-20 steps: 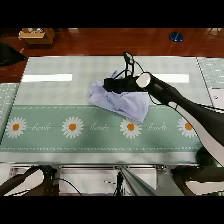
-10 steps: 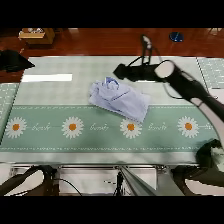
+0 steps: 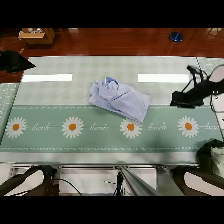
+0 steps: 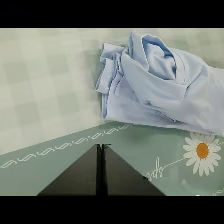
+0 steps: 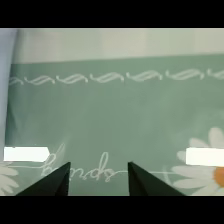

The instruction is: Fold the shirts.

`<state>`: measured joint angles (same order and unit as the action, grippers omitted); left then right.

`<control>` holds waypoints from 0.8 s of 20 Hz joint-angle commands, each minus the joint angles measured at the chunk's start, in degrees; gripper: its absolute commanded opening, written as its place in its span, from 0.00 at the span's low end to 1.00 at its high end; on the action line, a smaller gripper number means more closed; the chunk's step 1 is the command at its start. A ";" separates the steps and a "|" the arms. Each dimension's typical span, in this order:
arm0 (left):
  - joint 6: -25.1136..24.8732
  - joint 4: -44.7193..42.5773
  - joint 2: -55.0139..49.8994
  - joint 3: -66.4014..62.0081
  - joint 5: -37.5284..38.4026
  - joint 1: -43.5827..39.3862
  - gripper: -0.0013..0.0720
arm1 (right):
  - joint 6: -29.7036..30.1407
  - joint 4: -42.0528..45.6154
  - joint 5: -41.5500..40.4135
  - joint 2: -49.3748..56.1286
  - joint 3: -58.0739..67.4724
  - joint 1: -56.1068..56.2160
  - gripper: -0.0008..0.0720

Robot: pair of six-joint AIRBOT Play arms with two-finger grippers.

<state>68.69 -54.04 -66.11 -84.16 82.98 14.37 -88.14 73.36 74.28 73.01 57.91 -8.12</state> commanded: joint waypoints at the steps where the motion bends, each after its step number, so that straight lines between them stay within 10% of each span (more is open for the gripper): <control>1: -0.02 -0.02 -0.09 0.02 0.00 0.00 0.05 | 4.55 -20.28 -7.28 -0.33 -10.69 -4.35 0.67; 13: 0.15 -0.02 -0.09 0.02 0.02 0.00 0.05 | 6.80 -43.85 -41.40 8.33 -17.92 16.94 0.64; 16: 0.15 -0.02 -0.09 0.02 0.00 0.00 0.05 | 7.96 -46.16 -43.12 9.16 -17.79 19.67 0.13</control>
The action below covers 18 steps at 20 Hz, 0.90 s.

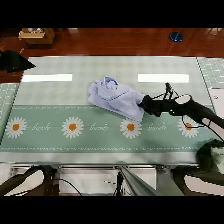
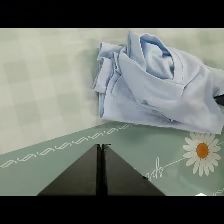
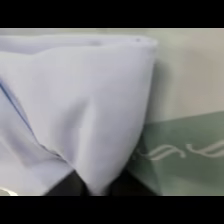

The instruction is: Fold the shirts.

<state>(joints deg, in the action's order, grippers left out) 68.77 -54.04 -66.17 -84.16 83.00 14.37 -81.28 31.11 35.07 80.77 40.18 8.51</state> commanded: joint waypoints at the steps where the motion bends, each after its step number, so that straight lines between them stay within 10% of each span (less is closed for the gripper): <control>1: 0.07 -0.02 -0.04 0.02 -0.02 0.00 0.05 | 2.05 -4.35 -3.45 0.94 0.37 3.08 0.04; 7: 0.02 -0.04 -0.44 0.02 -0.02 0.00 0.05 | 8.59 -0.28 -0.15 -12.00 11.96 -0.13 0.04; 18: -0.11 -0.02 -2.19 0.02 -0.02 0.00 0.05 | -13.42 33.48 41.72 -29.33 39.52 -32.70 0.04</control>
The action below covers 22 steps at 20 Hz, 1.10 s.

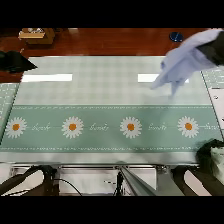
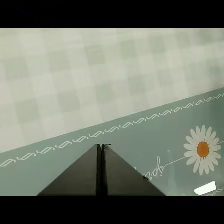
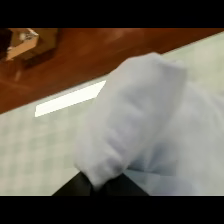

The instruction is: Fold the shirts.

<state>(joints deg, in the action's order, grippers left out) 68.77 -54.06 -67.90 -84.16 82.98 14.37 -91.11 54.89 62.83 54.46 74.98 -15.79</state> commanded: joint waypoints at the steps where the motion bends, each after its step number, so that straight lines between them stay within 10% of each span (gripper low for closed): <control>1: -0.11 0.00 -0.66 0.02 0.00 0.00 0.05 | -3.58 12.50 17.75 -3.76 5.25 -11.91 0.04; 9: -0.44 -0.02 -1.84 0.02 -0.02 0.02 0.05 | 3.23 49.24 40.46 -4.70 5.25 -26.21 0.04; 22: -4.09 -2.82 -6.23 0.02 -3.26 0.02 0.05 | 5.57 68.91 42.82 -14.49 -17.05 -43.93 0.04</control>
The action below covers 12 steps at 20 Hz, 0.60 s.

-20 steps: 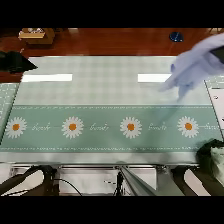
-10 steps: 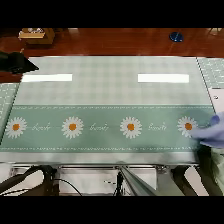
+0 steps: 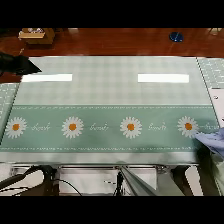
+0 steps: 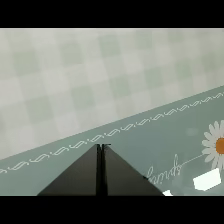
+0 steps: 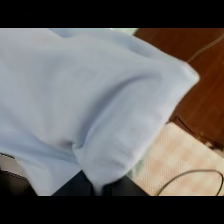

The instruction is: Fold the shirts.

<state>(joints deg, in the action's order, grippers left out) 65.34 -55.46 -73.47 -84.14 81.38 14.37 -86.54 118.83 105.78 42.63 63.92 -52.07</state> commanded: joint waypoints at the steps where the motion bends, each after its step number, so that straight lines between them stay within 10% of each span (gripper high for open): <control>1: -0.66 -2.05 -0.68 0.00 -2.69 0.02 0.05 | 1.88 5.01 -1.05 -2.89 -7.56 -11.41 0.04; 12: -0.57 -5.07 -0.70 0.00 -7.69 2.34 0.05 | 4.79 10.23 -16.65 -2.80 -20.90 -29.99 0.04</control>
<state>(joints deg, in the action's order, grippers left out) 64.79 -60.18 -74.13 -84.14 74.76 16.12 -82.15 127.81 92.64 39.90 46.76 -78.67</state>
